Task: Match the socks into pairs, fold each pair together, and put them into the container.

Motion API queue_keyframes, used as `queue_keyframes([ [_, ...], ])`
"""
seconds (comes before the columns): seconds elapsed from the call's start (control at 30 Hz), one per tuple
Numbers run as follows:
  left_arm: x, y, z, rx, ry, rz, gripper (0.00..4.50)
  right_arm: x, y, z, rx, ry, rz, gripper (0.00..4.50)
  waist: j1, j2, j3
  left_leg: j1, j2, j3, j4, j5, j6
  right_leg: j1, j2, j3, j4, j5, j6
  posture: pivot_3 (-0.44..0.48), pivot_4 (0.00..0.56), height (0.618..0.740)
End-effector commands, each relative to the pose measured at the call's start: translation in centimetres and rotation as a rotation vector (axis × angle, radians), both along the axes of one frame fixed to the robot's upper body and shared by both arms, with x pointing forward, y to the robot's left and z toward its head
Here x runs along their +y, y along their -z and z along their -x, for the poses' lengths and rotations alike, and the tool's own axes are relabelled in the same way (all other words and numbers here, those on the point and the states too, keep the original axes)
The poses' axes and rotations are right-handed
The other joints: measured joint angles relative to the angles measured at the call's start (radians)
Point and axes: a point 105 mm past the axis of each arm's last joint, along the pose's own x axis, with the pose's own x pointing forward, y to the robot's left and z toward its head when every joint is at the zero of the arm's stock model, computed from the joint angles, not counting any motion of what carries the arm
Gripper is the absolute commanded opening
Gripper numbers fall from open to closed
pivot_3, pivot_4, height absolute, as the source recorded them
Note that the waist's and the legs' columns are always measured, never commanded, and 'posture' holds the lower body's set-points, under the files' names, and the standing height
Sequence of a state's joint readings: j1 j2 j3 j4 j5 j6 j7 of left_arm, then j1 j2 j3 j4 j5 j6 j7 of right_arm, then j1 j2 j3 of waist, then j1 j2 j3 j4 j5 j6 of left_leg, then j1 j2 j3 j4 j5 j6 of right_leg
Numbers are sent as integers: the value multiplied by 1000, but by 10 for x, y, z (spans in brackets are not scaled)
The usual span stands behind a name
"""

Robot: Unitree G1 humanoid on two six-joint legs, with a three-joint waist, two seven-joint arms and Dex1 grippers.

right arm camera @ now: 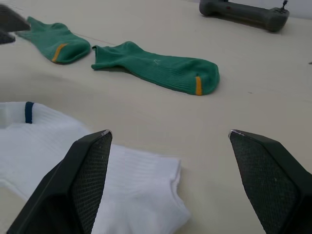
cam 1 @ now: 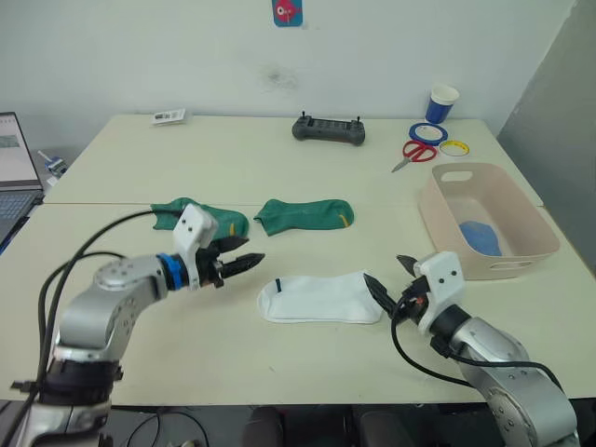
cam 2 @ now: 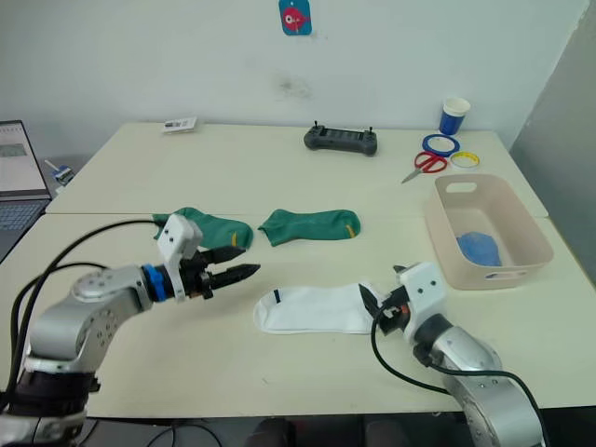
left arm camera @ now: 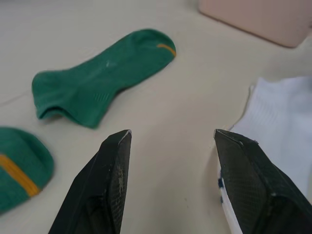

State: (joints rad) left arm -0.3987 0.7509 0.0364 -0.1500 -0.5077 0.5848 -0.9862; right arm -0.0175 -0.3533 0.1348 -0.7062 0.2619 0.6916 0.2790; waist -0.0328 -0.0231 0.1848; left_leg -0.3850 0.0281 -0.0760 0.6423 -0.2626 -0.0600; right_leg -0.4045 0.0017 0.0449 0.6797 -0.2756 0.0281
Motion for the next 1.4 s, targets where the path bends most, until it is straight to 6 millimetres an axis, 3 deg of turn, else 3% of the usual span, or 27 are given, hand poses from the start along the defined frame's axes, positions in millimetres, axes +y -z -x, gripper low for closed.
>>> queue_keyframes([
  [0.03, -29, 13, 23, 0, 235, -89, 1356, 16, 3, -5, 3, -65, 20, 2915, -2, 0, 0, 0, 0, 0, 0, 0, 0, 0, 0, 1, 0, 0, 0, 0, 150, 740],
  [0.17, -42, 39, 24, 12, 289, -153, 111, 33, 19, -9, 61, -140, 48, 1496, -2, 0, 0, 0, 1, 0, -1, 0, 0, -1, 1, 0, 0, 0, 0, 0, 150, 740],
  [0.3, -35, 70, 15, 66, 235, -207, 0, 42, 43, -7, 138, -204, 105, 123, -2, 0, 0, 0, 1, -1, 0, 0, 0, -1, 2, 0, 1, 0, -1, 0, 150, 740],
  [0.57, -12, 106, 24, 214, 172, -317, 0, 18, 65, 10, 237, -148, 166, 57, 0, 0, -1, 0, 1, -1, 0, 0, 1, 0, 2, 0, 1, 0, -1, 0, 150, 740],
  [0.8, -10, 112, 39, 246, 193, -330, 0, -10, 65, 13, 238, -57, 191, 57, -3, 0, -8, 3, 1, -1, 0, 0, 1, 2, 2, 0, 1, 0, 0, 0, 150, 740],
  [0.93, -18, 89, 38, 148, 224, -289, 0, 8, 19, 17, 53, -151, 109, 57, -2, 0, -8, 3, 1, -1, 0, 0, 1, 2, 2, 0, 1, 0, 0, 0, 150, 740],
  [1.03, -29, 64, 33, 82, 261, -241, 0, 15, 7, 14, 5, -171, 96, 57, -2, 0, -7, 2, 2, -1, 0, 0, 1, 1, 2, 0, 1, 0, 0, 0, 150, 740],
  [1.17, -44, 52, 24, 43, 286, -227, 0, 31, 16, -4, 17, -164, 107, 57, 1, -1, -7, 1, 2, -1, 1, 0, 1, 1, 3, -1, 1, 0, 0, 0, 150, 740],
  [1.4, -35, 89, 11, 98, 223, -303, 0, 56, 46, -30, 84, -144, 157, 57, -5, -1, -7, 1, 2, -2, 1, 0, 1, -1, 4, 0, 1, 0, -1, 0, 150, 740],
])
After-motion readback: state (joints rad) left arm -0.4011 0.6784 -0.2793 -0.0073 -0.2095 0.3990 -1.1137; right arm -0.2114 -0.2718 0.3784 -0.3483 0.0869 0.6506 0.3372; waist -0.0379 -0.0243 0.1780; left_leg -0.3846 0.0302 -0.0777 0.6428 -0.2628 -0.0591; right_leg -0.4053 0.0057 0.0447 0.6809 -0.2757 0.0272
